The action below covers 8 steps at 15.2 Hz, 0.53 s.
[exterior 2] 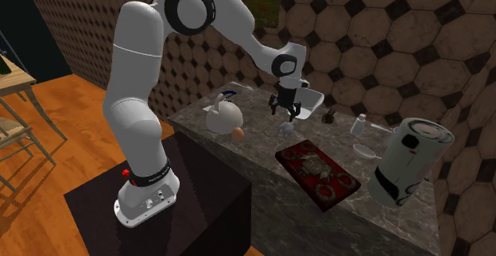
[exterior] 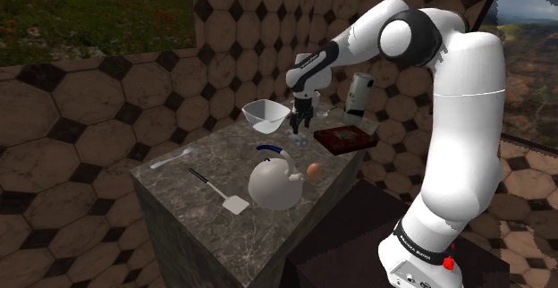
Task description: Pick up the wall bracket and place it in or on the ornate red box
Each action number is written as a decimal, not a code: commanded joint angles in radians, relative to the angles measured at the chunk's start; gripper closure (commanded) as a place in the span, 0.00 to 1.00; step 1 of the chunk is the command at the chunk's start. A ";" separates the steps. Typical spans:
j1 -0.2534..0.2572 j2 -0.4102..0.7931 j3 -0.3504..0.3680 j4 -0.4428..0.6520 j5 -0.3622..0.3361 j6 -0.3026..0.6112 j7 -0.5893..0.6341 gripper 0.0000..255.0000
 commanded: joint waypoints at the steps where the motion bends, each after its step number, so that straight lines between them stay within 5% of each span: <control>1: -0.019 0.076 0.004 0.080 0.017 0.001 -0.021 0.00; 3: -0.037 0.155 0.010 0.167 0.032 -0.003 -0.037 0.00; 8: -0.041 0.188 0.015 0.158 0.038 0.039 -0.041 0.00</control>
